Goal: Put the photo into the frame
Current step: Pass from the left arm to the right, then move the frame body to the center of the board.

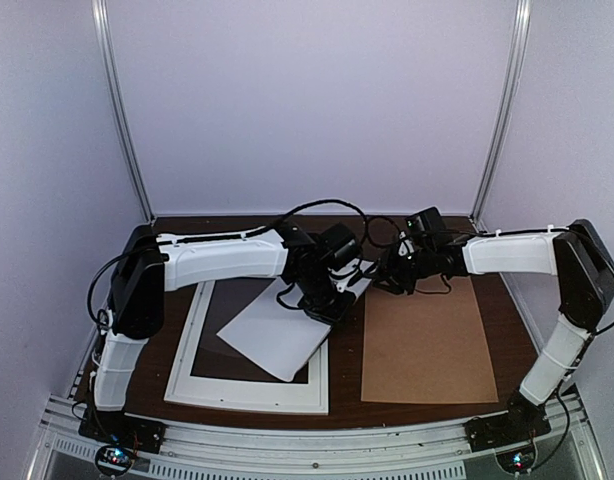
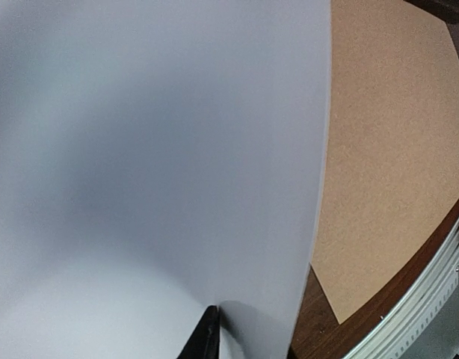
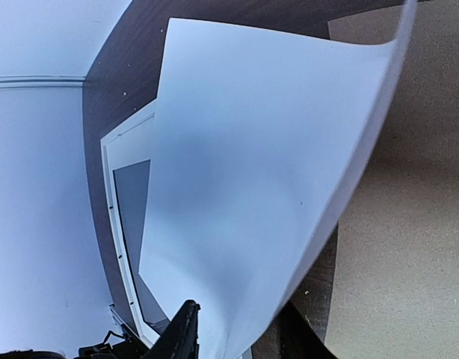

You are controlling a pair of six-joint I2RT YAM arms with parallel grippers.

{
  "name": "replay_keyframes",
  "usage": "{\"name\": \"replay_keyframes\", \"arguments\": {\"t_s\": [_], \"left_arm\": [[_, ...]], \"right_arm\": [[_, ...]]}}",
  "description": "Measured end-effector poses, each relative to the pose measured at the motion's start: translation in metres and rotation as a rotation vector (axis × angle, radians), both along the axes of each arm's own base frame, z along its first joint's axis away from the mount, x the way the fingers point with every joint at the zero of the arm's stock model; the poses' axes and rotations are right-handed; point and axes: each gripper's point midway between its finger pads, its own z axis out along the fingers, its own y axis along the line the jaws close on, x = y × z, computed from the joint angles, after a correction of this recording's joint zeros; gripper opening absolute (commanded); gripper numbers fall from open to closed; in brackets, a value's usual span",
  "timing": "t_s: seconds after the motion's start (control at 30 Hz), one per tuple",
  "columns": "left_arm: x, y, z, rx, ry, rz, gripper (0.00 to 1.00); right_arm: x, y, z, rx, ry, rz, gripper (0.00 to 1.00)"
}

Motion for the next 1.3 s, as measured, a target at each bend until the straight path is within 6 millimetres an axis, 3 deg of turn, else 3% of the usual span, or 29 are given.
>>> {"name": "replay_keyframes", "arguments": {"t_s": [0.23,0.47,0.73,0.83,1.03,1.17,1.3], "left_arm": [[0.0,-0.002,0.0,-0.009,0.003,-0.004,0.28],[-0.002,-0.008,0.002,-0.039,0.011,-0.025,0.52],[-0.008,-0.006,0.002,-0.064,0.004,-0.068,0.72],[-0.012,0.009,0.011,-0.058,-0.028,-0.08,0.79],[-0.006,0.049,0.074,-0.096,-0.179,-0.065,0.84],[0.029,0.093,0.116,-0.139,-0.26,0.042,0.84],[0.071,0.149,0.119,-0.097,-0.297,0.196,0.85]], "right_arm": [[-0.001,-0.007,-0.009,-0.052,0.005,-0.009,0.18],[0.001,-0.011,-0.009,-0.094,-0.005,-0.008,0.0],[0.006,-0.016,0.0,-0.155,-0.036,0.029,0.0],[0.006,-0.018,0.007,-0.192,-0.058,0.076,0.0],[0.007,-0.023,0.024,-0.255,-0.111,0.195,0.0],[0.001,-0.025,0.023,-0.258,-0.101,0.285,0.0],[-0.01,-0.022,0.014,-0.219,-0.062,0.365,0.0]]}}
